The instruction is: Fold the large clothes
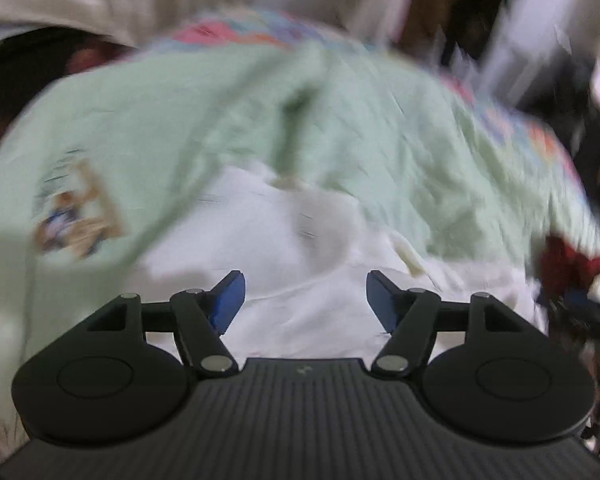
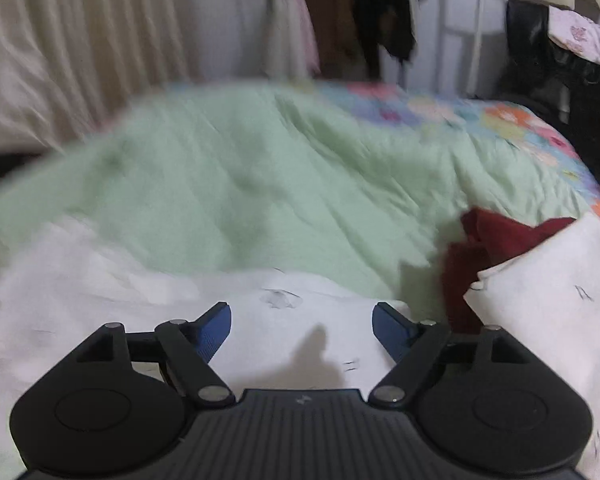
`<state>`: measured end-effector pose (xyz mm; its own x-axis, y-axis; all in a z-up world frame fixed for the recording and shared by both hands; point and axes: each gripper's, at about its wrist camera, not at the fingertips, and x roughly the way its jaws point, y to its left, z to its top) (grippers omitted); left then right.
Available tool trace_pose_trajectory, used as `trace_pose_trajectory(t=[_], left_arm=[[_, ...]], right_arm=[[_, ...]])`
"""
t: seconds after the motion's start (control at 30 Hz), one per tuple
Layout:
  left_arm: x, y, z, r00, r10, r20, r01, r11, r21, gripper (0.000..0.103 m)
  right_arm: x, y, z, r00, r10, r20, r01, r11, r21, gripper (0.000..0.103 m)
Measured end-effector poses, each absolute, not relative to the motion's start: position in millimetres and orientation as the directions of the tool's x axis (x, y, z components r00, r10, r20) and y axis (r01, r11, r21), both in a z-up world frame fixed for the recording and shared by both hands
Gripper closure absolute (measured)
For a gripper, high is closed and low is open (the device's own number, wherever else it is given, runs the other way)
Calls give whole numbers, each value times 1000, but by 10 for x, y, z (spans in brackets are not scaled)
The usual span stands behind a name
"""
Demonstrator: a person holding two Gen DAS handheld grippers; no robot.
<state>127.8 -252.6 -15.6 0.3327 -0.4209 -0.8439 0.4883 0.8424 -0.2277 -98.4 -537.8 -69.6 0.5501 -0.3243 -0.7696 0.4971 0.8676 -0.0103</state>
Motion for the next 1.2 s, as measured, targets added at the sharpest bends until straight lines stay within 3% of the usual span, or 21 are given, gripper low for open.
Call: trace_pose_trajectory(t=[0.03, 0.13, 0.27, 0.33, 0.5, 0.53, 0.57, 0.6, 0.63, 0.7, 0.83, 0.93, 1.0, 1.03, 1.07, 1.1, 1.17, 1.2], left_arm=[[1367, -2737, -257, 282, -435, -855, 492, 831, -260, 36], [1520, -3165, -477, 179, -467, -866, 473, 813, -341, 36], [1558, -3691, -718, 91, -450, -888, 513, 785, -346, 36], [1491, -3851, -778, 86, -431, -898, 538, 779, -322, 36], [1453, -4200, -985, 79, -435, -897, 520, 785, -335, 37], [1480, -4272, -1031, 75, -448, -891, 517, 782, -349, 38], [1506, -4310, -1059, 73, -454, -888, 516, 779, -356, 47], [1543, -4345, -1087, 76, -460, -885, 511, 780, -362, 71], [1604, -4374, -1118, 90, -463, -882, 495, 789, -364, 81], [1706, -4380, -1156, 104, -488, -866, 466, 794, -392, 90], [1828, -4253, -1184, 91, -560, -823, 408, 775, -482, 93], [1856, -4158, -1205, 82, -603, -793, 377, 755, -536, 93], [1882, -4097, -1232, 76, -630, -773, 339, 745, -574, 93], [1900, -4069, -1250, 71, -642, -763, 318, 740, -593, 93], [1920, -4054, -1272, 62, -647, -760, 298, 739, -604, 93], [1937, -4046, -1293, 54, -650, -758, 283, 738, -613, 93], [1928, -4087, -1289, 51, -632, -773, 299, 748, -592, 93], [1906, -4110, -1266, 60, -625, -779, 314, 752, -579, 93]], right_arm=[[-918, -5383, -771, 541, -312, -781, 490, 872, -9, 27], [-891, -5377, -998, 516, -207, -831, 438, 898, 48, 59], [-1271, -5186, -1048, 541, -162, -826, 356, 933, 50, 75], [-1423, -5124, -1037, 544, -150, -826, 331, 943, 46, 76], [-1606, -5086, -926, 545, -114, -831, 283, 957, 54, 75], [-1609, -5112, -897, 552, -107, -827, 290, 955, 70, 71], [-1608, -5149, -856, 570, -98, -816, 296, 951, 92, 61], [-1603, -5190, -800, 603, -95, -792, 301, 946, 117, 56], [-1598, -5210, -760, 629, -99, -771, 305, 944, 127, 50], [-1522, -5279, -663, 687, -124, -716, 319, 937, 144, 44], [-1222, -5426, -649, 738, -154, -657, 333, 930, 156, 27], [-908, -5572, -803, 708, -167, -686, 357, 923, 143, 27], [-792, -5671, -990, 632, -145, -761, 387, 910, 149, 38], [-824, -5669, -1054, 612, -120, -782, 384, 909, 161, 60], [-886, -5634, -1089, 603, -103, -791, 372, 913, 165, 74], [-983, -5591, -1098, 610, -105, -785, 364, 918, 160, 80], [-1236, -5492, -1102, 627, -120, -769, 361, 920, 150, 101], [-1342, -5456, -1108, 636, -119, -763, 358, 921, 154, 101]])
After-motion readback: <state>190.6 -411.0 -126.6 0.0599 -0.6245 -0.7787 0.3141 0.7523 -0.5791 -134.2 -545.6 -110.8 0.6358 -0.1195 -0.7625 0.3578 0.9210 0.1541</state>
